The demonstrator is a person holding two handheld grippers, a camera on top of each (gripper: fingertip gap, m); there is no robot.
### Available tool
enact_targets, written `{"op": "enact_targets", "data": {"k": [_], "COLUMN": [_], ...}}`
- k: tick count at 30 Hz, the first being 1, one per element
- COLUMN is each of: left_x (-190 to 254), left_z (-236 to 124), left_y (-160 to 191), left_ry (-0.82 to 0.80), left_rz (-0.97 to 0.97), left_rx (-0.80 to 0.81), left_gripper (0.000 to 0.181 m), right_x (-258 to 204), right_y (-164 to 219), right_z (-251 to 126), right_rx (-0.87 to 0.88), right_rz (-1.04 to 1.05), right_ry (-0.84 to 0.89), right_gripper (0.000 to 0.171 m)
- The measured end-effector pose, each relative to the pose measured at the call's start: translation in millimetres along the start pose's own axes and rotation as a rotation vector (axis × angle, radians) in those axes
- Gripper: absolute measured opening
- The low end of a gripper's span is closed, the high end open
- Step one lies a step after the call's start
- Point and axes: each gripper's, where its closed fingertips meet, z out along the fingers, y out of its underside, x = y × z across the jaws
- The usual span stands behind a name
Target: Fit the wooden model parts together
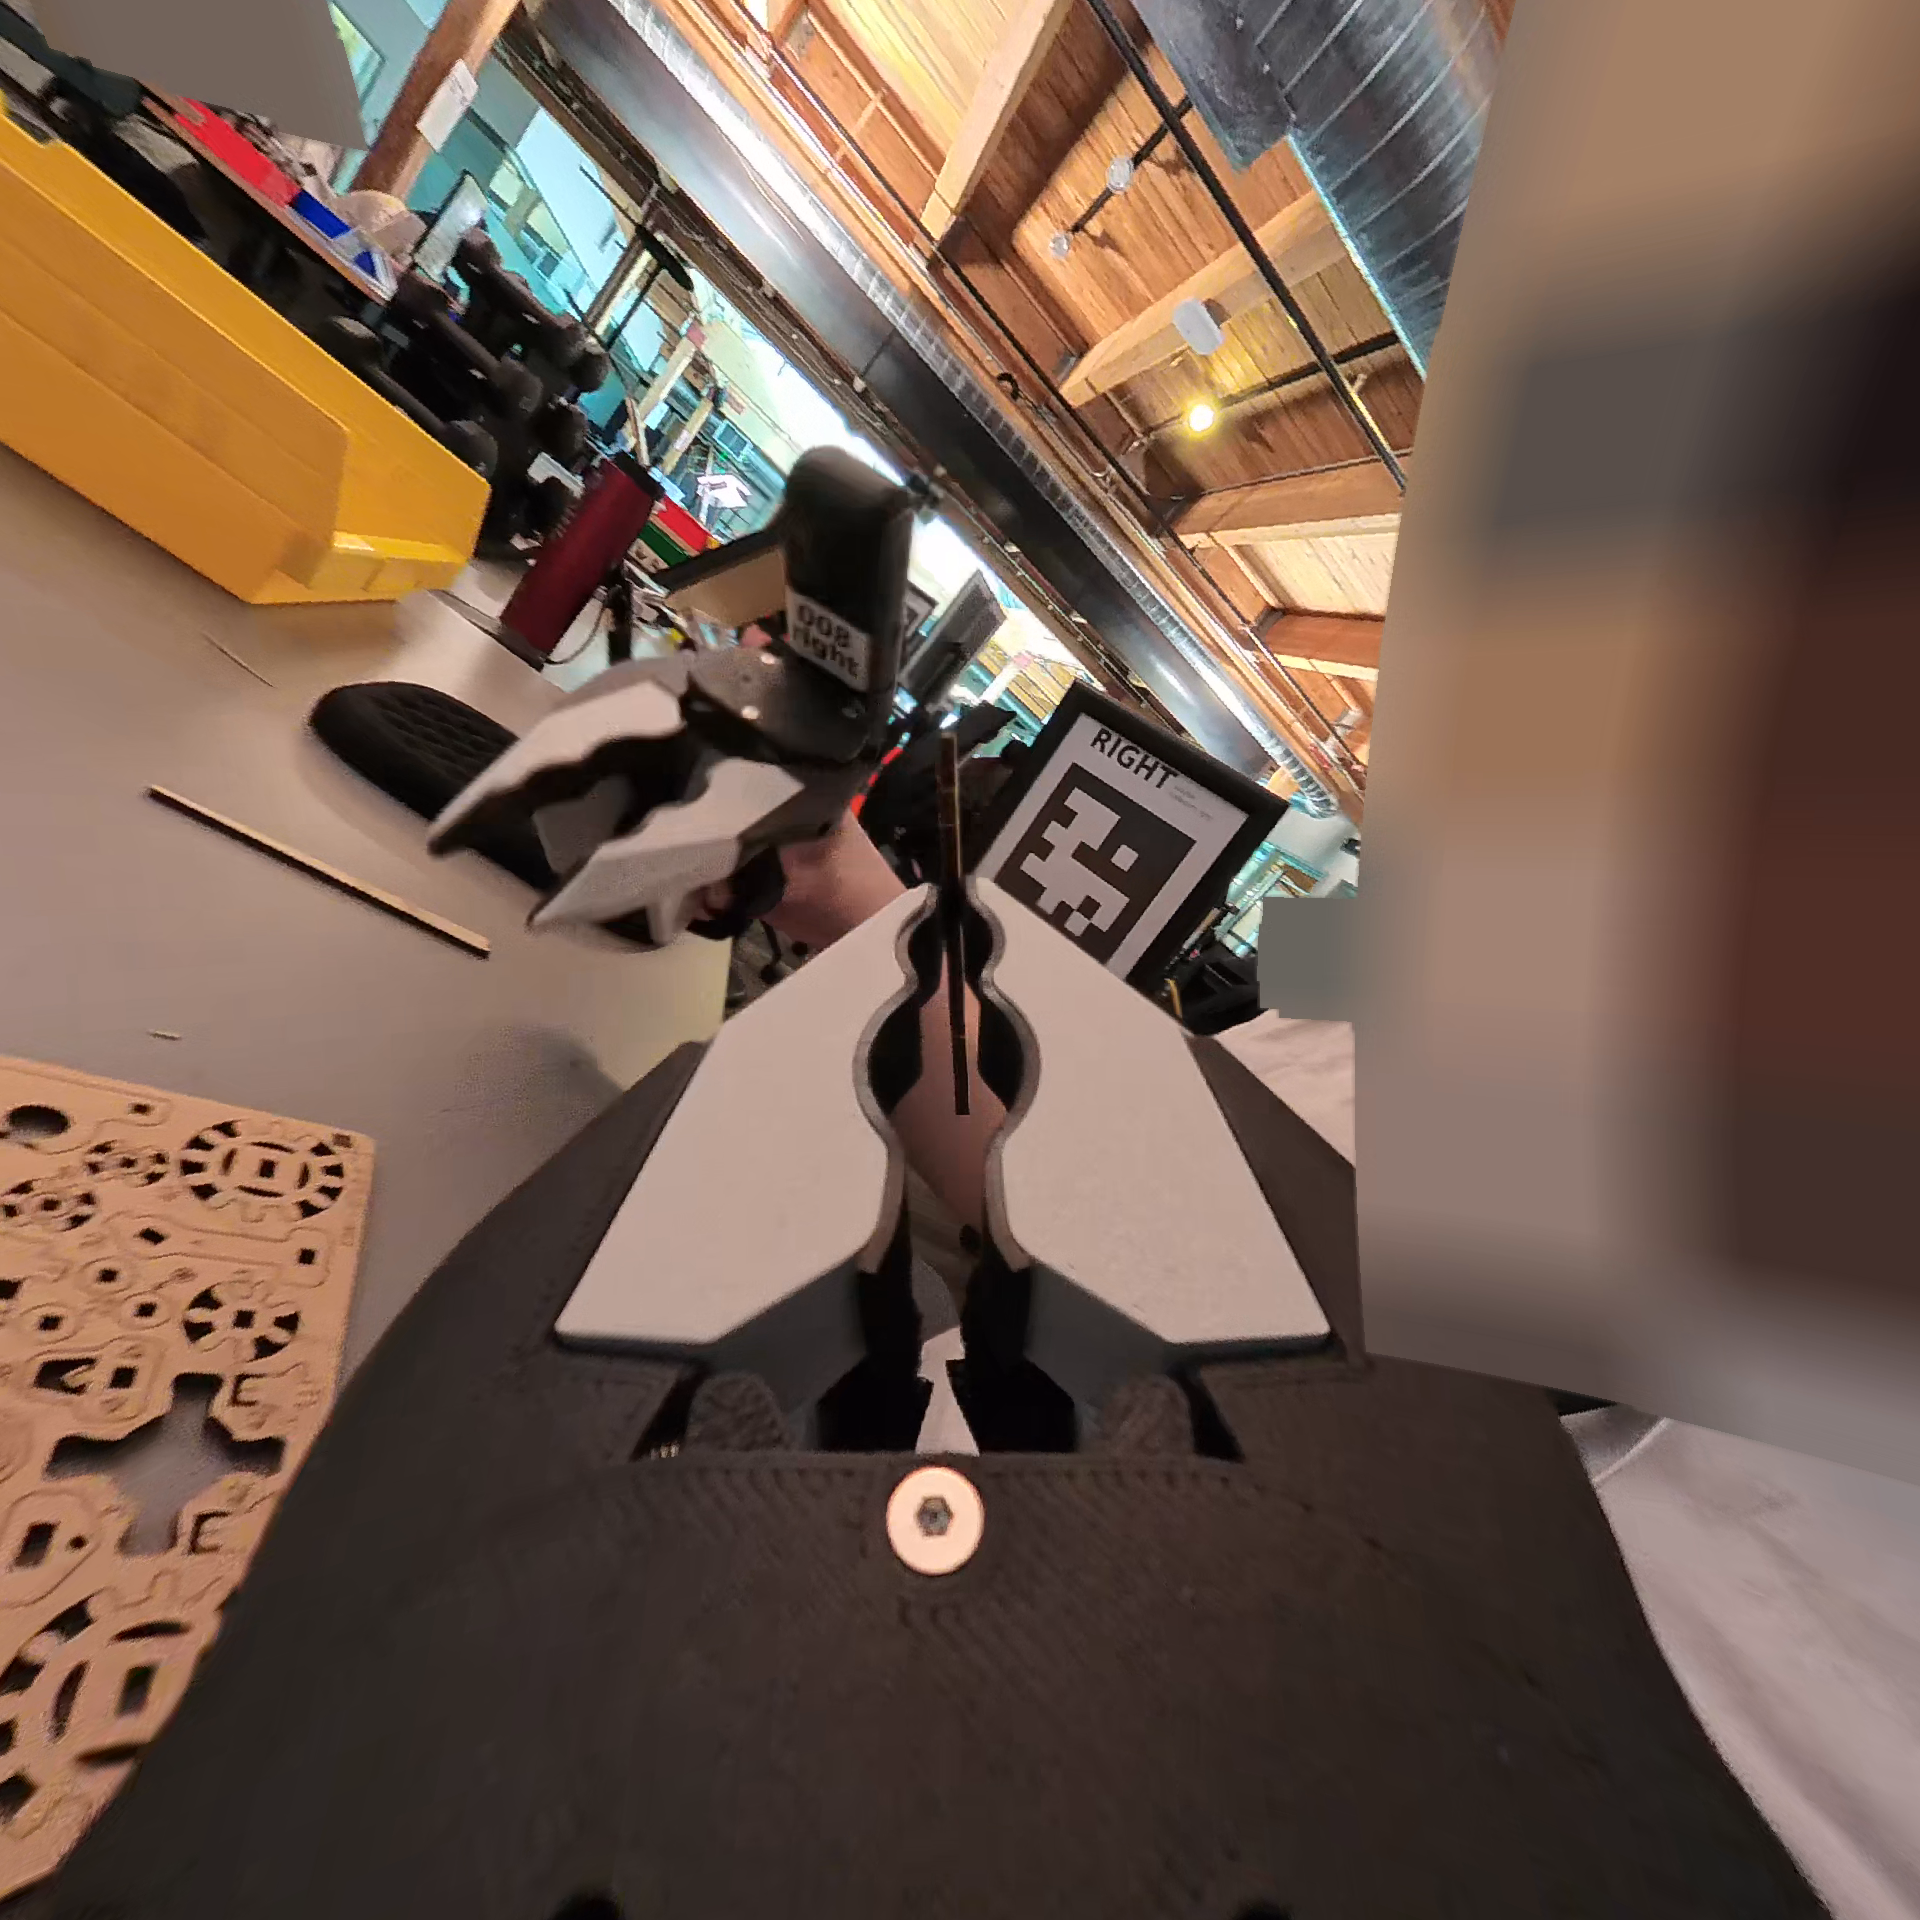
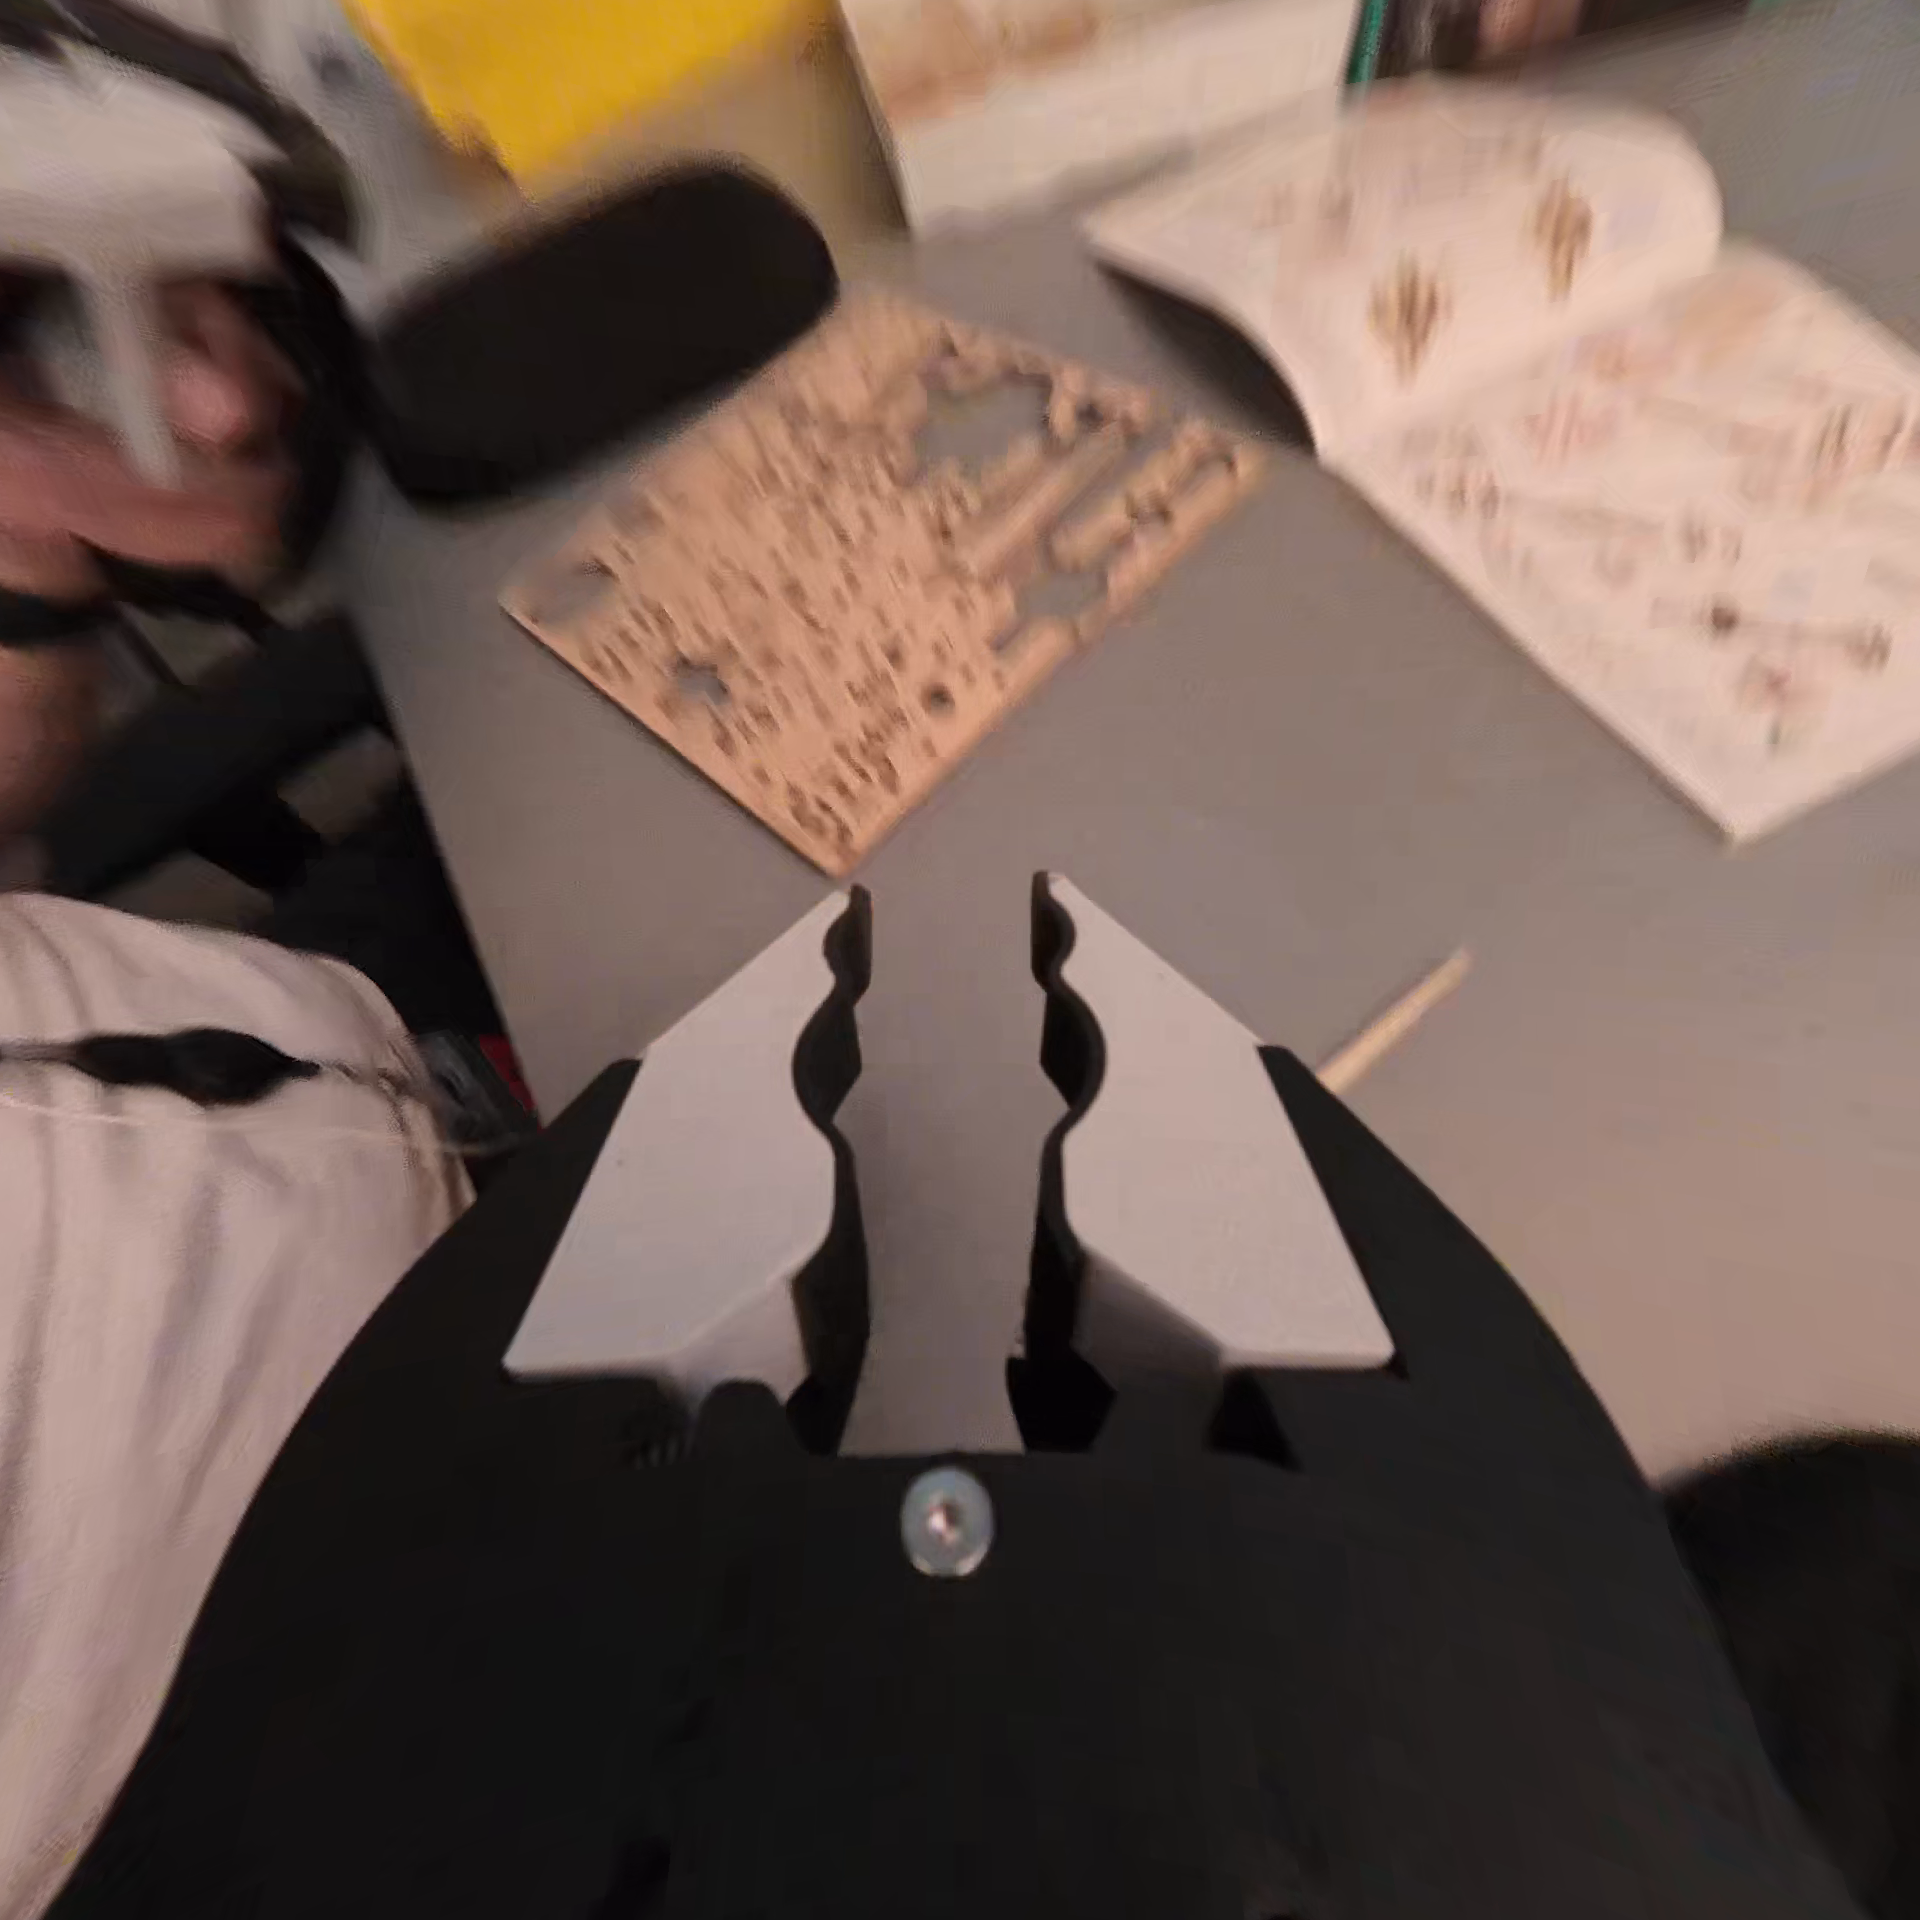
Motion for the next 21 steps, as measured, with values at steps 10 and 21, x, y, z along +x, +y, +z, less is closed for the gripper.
{"op": "enact_targets", "data": {"k": [10,21], "left_x": [-33,-45], "left_z": [-22,-9], "left_y": [-18,-12], "left_ry": [-0.186,-0.197], "left_rz": [0.013,-0.026], "left_rx": [0.057,0.042], "left_gripper": [0.0,0.0], "right_x": [-49,-97], "right_y": [-62,-84], "right_z": [-29,15], "right_rx": [0.457,0.417], "right_rz": [-0.006,0.352], "right_ry": [-0.239,-0.563], "right_gripper": [0.015,0.021]}}
